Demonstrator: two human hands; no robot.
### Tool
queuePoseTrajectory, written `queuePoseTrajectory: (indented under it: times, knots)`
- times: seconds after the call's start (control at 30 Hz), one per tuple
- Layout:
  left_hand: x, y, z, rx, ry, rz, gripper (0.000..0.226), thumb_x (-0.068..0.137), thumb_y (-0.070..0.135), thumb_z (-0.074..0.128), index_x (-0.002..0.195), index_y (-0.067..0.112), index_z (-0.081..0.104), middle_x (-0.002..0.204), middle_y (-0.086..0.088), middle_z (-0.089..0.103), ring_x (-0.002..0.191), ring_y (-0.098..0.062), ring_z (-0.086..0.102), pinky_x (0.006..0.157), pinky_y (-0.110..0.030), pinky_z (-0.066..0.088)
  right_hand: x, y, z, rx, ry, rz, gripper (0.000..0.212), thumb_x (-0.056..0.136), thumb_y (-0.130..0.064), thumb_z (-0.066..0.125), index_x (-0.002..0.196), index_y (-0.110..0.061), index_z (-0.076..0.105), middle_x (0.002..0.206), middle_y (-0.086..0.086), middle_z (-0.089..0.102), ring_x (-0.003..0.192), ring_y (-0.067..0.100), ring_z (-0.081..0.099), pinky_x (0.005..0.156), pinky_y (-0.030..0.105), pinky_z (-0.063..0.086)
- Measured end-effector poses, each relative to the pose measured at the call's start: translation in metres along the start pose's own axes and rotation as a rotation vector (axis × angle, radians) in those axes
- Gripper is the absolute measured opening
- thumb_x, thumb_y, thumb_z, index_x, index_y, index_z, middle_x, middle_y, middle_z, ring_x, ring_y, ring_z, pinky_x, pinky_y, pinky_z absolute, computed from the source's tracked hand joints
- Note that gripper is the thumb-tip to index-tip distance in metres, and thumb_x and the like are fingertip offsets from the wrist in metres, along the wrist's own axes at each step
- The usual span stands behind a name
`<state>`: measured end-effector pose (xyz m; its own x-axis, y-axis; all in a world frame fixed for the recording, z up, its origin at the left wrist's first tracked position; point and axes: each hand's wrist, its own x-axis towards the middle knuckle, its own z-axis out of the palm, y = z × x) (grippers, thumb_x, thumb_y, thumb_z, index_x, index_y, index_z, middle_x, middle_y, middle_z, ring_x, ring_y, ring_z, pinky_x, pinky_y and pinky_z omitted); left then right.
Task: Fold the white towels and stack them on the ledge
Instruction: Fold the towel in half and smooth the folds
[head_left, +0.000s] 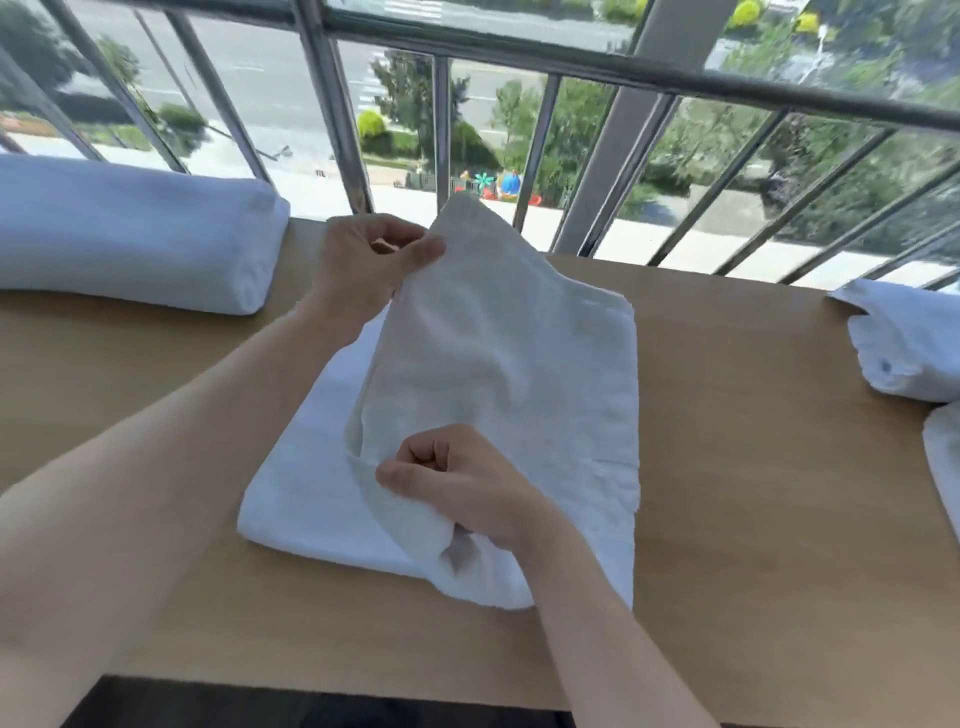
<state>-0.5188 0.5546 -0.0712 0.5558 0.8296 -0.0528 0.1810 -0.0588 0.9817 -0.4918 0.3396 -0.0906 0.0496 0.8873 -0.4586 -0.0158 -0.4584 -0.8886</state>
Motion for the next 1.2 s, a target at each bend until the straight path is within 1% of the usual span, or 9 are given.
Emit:
queuePoseTrajectory:
  times: [0.2, 0.33, 0.47, 0.53, 0.6, 0.8, 1.0, 1.1, 1.2]
  knots:
    - [0.027, -0.061, -0.073, 0.215, 0.118, -0.046, 0.02, 0.077, 0.039, 0.082, 0.065, 0.052, 0.072, 0.062, 0.024, 0.066, 0.059, 0.003, 0.059, 0.059, -0.014, 0.049, 0.082, -0.02, 0.068, -0.254, 0.034, 0.011, 0.041, 0.089, -0.034, 0.062, 0.057, -0.016, 0.042, 0.049, -0.014, 0.035, 0.05, 0.008, 0.038, 0.051, 0.029, 0.036]
    - [0.033, -0.107, -0.09, 0.245, 0.135, -0.097, 0.009, 0.083, 0.037, 0.077, 0.077, 0.04, 0.071, 0.077, 0.012, 0.07, 0.079, -0.018, 0.07, 0.072, -0.031, 0.056, 0.112, -0.004, 0.096, -0.482, 0.076, 0.077, 0.036, 0.09, -0.037, 0.056, 0.061, -0.018, 0.046, 0.055, -0.009, 0.047, 0.055, 0.012, 0.046, 0.056, 0.033, 0.039]
    - [0.037, -0.13, -0.094, 0.27, 0.108, -0.129, 0.007, 0.087, 0.034, 0.074, 0.082, 0.036, 0.07, 0.086, 0.01, 0.07, 0.084, -0.015, 0.067, 0.08, -0.028, 0.055, 0.121, 0.007, 0.115, -0.526, 0.137, 0.097, 0.033, 0.092, -0.033, 0.055, 0.067, -0.013, 0.047, 0.064, 0.002, 0.05, 0.063, 0.021, 0.049, 0.056, 0.038, 0.041]
    - [0.034, -0.136, -0.097, 0.284, 0.093, -0.161, 0.005, 0.088, 0.035, 0.073, 0.089, 0.03, 0.072, 0.09, 0.008, 0.071, 0.077, 0.0, 0.063, 0.07, -0.009, 0.048, 0.123, 0.009, 0.12, -0.533, 0.161, 0.103, 0.033, 0.092, -0.034, 0.055, 0.067, -0.016, 0.044, 0.065, -0.001, 0.049, 0.064, 0.02, 0.048, 0.053, 0.035, 0.035]
    - [0.027, -0.138, -0.1, 0.27, 0.096, -0.195, 0.013, 0.086, 0.039, 0.074, 0.092, 0.028, 0.071, 0.087, 0.013, 0.07, 0.072, 0.007, 0.059, 0.06, -0.002, 0.041, 0.123, 0.01, 0.122, -0.551, 0.171, 0.099, 0.03, 0.093, -0.036, 0.055, 0.071, -0.016, 0.048, 0.065, -0.003, 0.048, 0.066, 0.02, 0.048, 0.055, 0.033, 0.032]
    - [0.005, -0.132, -0.106, 0.291, -0.037, -0.267, 0.019, 0.078, 0.045, 0.081, 0.081, 0.031, 0.069, 0.077, 0.018, 0.068, 0.067, 0.006, 0.062, 0.054, -0.006, 0.041, 0.119, -0.003, 0.118, -0.574, 0.1, 0.067, 0.028, 0.094, -0.033, 0.056, 0.08, -0.009, 0.056, 0.068, -0.003, 0.051, 0.068, 0.017, 0.051, 0.063, 0.037, 0.044]
    - [0.01, -0.105, -0.115, 0.085, 0.131, -0.13, 0.01, 0.079, 0.046, 0.078, 0.074, 0.038, 0.074, 0.069, 0.018, 0.071, 0.061, 0.003, 0.064, 0.055, -0.012, 0.048, 0.114, -0.017, 0.103, -0.394, 0.067, 0.005, 0.029, 0.082, -0.043, 0.06, 0.062, -0.025, 0.052, 0.052, -0.016, 0.046, 0.052, 0.002, 0.045, 0.05, 0.017, 0.034]
    - [0.005, -0.127, -0.125, 0.245, 0.203, -0.177, 0.015, 0.082, 0.041, 0.077, 0.075, 0.029, 0.071, 0.07, 0.014, 0.069, 0.065, -0.001, 0.06, 0.061, -0.013, 0.044, 0.124, -0.009, 0.11, -0.362, 0.027, 0.055, 0.03, 0.086, -0.042, 0.061, 0.065, -0.023, 0.053, 0.054, -0.016, 0.048, 0.053, 0.002, 0.046, 0.053, 0.021, 0.037]
    - [-0.004, -0.147, -0.126, 0.315, 0.18, -0.261, 0.014, 0.088, 0.037, 0.073, 0.084, 0.025, 0.069, 0.078, 0.016, 0.065, 0.071, -0.003, 0.058, 0.056, -0.003, 0.037, 0.131, 0.001, 0.122, -0.417, 0.008, 0.124, 0.031, 0.087, -0.047, 0.058, 0.068, -0.022, 0.054, 0.06, -0.014, 0.052, 0.053, 0.001, 0.05, 0.056, 0.027, 0.041]
